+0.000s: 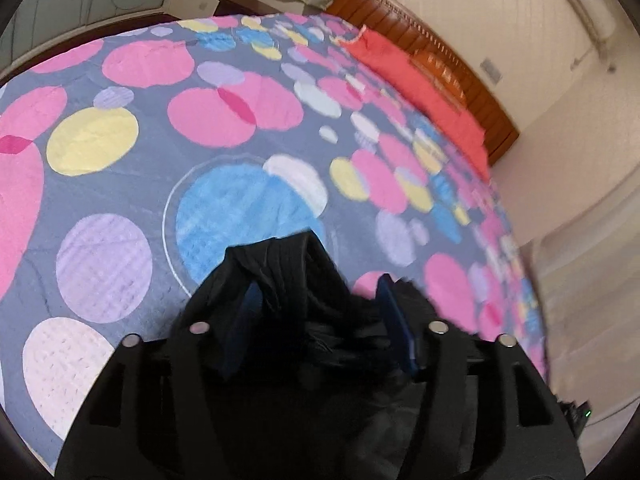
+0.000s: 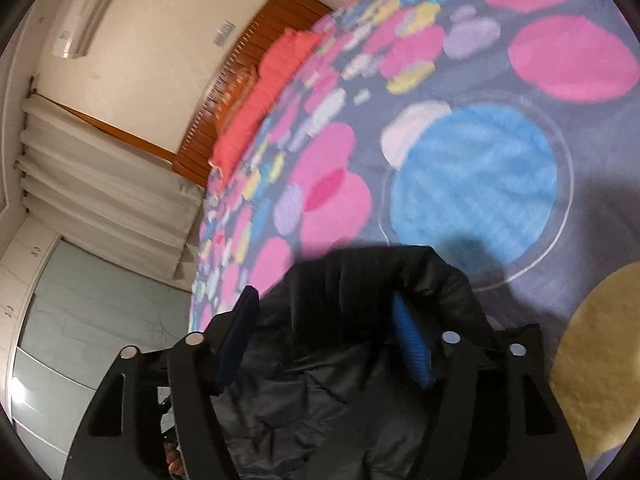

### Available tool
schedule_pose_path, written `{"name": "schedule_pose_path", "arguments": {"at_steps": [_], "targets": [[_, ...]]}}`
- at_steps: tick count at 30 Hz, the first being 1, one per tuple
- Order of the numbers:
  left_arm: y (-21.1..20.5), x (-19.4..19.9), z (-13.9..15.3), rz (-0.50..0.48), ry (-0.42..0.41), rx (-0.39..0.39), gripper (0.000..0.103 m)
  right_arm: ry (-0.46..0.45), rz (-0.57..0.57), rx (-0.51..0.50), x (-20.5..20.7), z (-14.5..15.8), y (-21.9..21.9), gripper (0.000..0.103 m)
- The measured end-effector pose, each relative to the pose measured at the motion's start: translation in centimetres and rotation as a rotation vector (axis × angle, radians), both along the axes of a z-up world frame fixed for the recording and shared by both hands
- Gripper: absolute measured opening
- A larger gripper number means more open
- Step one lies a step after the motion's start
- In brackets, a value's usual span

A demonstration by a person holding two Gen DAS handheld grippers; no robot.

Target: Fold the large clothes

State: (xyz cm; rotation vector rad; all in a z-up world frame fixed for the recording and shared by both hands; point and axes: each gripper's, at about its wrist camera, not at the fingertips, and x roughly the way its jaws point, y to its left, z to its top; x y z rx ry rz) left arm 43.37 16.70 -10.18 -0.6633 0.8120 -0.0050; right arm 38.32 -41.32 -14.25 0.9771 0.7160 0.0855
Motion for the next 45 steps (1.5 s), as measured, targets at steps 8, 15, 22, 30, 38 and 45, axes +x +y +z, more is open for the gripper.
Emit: {"name": "schedule_pose_path", "arguments": {"at_steps": [8,15,22,30,38,45], "targets": [[-2.6,-5.0,3.2,-0.05,-0.038,0.066,0.064,-0.037,0.055,-0.232,-2.5,4.5,5.1,0.066],[-10.4,-7.4,1.0,-0.187,-0.072,0.275,0.064,-0.004,0.176,-0.508,0.0,4.3,14.6,0.066],[-12.8,-3.9,-2.0,-0.156,-0.033,0.371,0.064,0.059,0.197,-0.779,2.2,1.3,17.6,0.066],[-15.4,-1.1,-4.2,-0.193,0.044,0.523,0.066,0.136,0.19,-0.858,3.1,-2.3,18.0,0.068],[-16.9,-0.7,-6.1,-0.186,0.025,0.627,0.066,0.143,0.157,-0.937,3.4,-3.8,18.9,0.07],[-17.5,-0.2,-6.6,-0.181,0.031,0.67,0.066,0.154,0.146,-0.971,3.8,-3.8,19.4,0.071]]}}
